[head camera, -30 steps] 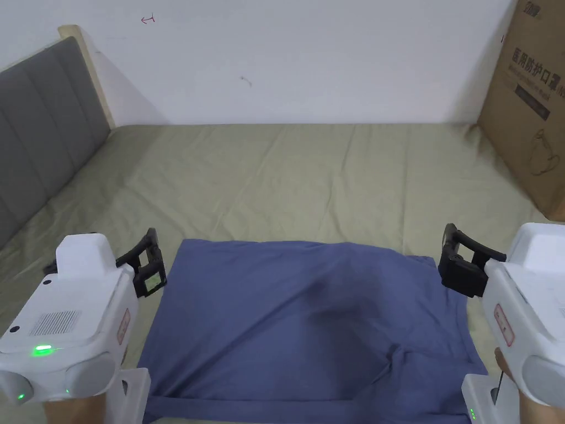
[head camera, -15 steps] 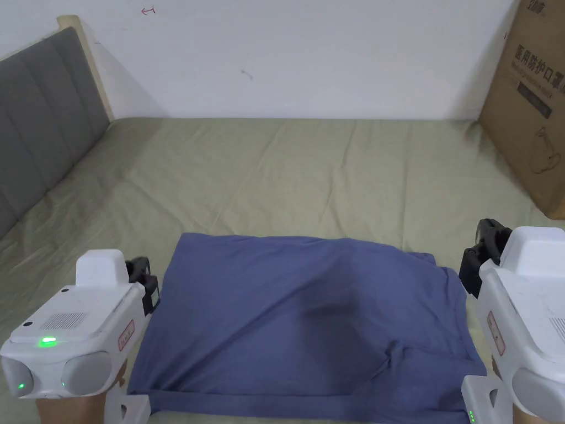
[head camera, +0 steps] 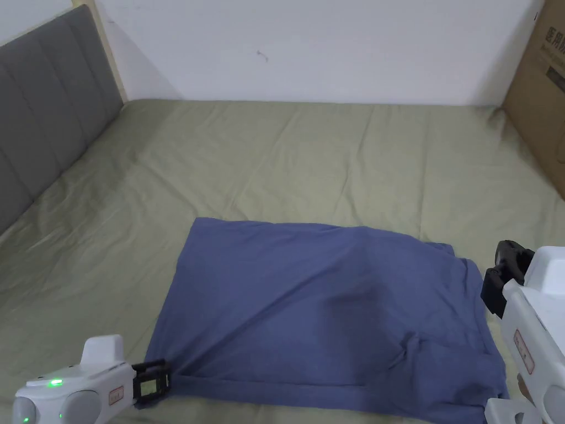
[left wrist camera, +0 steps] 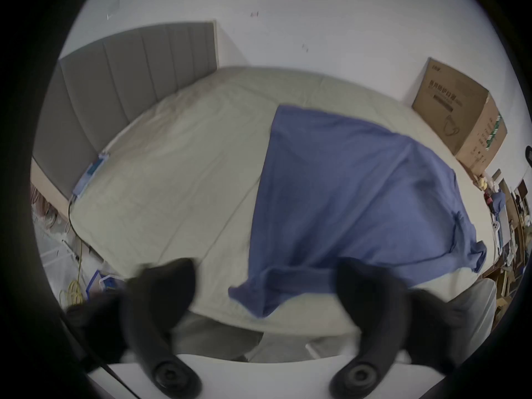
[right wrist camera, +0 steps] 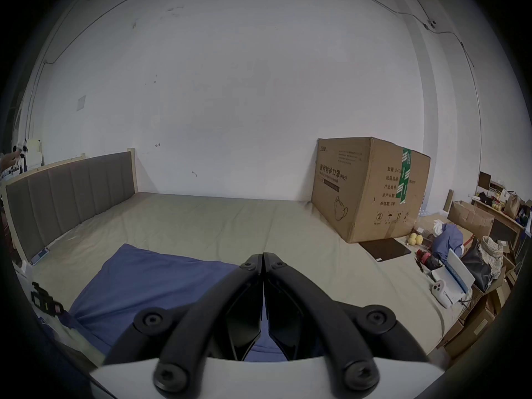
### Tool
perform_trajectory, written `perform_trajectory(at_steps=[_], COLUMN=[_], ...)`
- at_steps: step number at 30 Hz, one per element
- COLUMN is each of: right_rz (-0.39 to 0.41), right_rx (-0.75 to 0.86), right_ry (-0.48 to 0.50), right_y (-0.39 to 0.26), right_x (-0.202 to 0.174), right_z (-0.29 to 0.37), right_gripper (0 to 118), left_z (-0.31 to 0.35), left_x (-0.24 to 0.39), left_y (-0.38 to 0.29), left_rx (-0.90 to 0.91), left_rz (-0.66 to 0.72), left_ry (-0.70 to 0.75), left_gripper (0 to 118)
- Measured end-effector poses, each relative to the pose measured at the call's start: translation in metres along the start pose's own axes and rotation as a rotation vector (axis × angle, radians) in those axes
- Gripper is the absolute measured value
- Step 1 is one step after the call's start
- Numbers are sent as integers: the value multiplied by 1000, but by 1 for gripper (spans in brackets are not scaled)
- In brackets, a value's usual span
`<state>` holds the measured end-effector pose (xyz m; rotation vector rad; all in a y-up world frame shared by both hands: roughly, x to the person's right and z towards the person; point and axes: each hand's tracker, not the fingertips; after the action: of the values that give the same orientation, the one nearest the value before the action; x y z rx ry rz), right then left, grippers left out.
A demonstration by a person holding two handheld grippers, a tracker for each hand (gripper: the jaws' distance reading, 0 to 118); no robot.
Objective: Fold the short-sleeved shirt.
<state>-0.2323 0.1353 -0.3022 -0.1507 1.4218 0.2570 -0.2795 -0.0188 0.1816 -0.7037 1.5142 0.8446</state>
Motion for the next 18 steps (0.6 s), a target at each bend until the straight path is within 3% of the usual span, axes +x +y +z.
perform_trajectory(at_steps=[1, 4, 6, 7, 10, 13, 14, 15, 17, 18], right_rz=[-2, 2, 6, 6, -6, -45, -60, -73, -99, -102], right_rx=[-6, -25, -41, -50, -94, -174, -207, -261, -371, -443], right_ry=[0, -1, -2, -5, -14, -26, -29, -37, -30, -38], right_y=[-1, -7, -11, -14, -25, -44, -51, -63, -88, -102], right_x=[0, 1, 2, 3, 9, 19, 23, 27, 32, 35], right_z=[-1, -4, -4, -4, -4, -2, -3, -5, -7, -10], right_gripper=[0, 0, 0, 0, 0, 2, 8, 22, 72, 90], left_z=[-3, -9, -17, -22, -37, -30, -25, -21, -16, -12], left_x=[0, 4, 6, 8, 9, 12, 13, 12, 12, 13], left_y=[-4, -6, -8, -9, -16, -17, -16, -15, -12, -9], left_rx=[12, 21, 4, -9, -26, -18, -7, 7, 22, 32], left_rz=[5, -5, -41, -75, -105, -96, -88, -78, -69, -70], left_ry=[13, 37, 42, 38, 16, 7, -1, -8, -15, -15], left_gripper=[116, 102, 78, 55, 3, 1, 1, 1, 1, 1])
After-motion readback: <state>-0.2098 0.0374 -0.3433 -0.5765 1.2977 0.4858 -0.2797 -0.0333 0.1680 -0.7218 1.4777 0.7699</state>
